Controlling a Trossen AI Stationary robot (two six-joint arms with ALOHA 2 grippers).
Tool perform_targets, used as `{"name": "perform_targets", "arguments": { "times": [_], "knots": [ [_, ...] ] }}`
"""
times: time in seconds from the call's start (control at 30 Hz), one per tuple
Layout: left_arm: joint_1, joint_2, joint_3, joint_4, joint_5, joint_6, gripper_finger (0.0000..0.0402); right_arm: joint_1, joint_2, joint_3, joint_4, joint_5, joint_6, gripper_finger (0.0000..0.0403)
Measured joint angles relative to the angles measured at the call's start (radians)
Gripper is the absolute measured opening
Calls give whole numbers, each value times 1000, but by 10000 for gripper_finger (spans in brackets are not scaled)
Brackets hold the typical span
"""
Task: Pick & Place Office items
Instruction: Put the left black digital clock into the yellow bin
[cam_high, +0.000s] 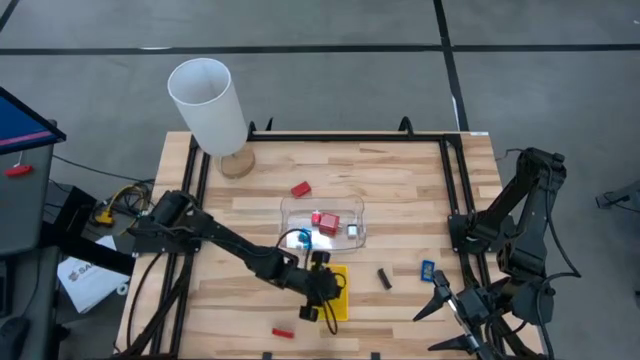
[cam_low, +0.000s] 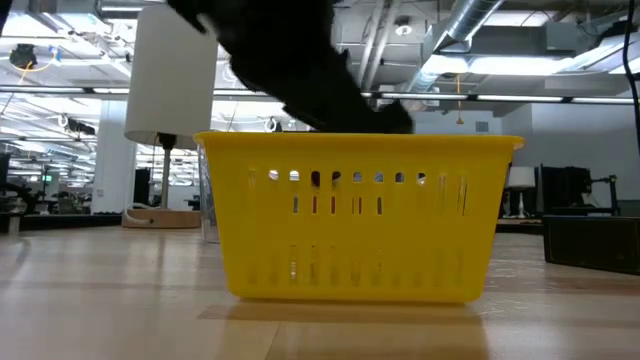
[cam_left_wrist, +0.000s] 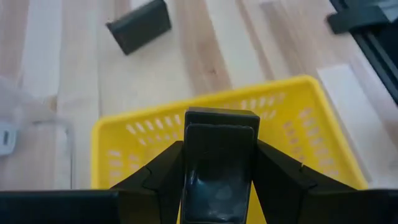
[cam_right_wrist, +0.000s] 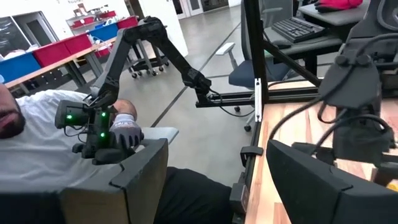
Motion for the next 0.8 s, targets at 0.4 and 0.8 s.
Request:
{"name": "perform_targets", "arguments": {
  "times": [0.4,0.8],
  "knots": [
    [46,1,0,-17,-5,-10,156,0,0,0,-1,0,3,265],
    [44,1,-1,-44,11,-48,169,12,0,0,-1,0,3,265]
  ]
}}
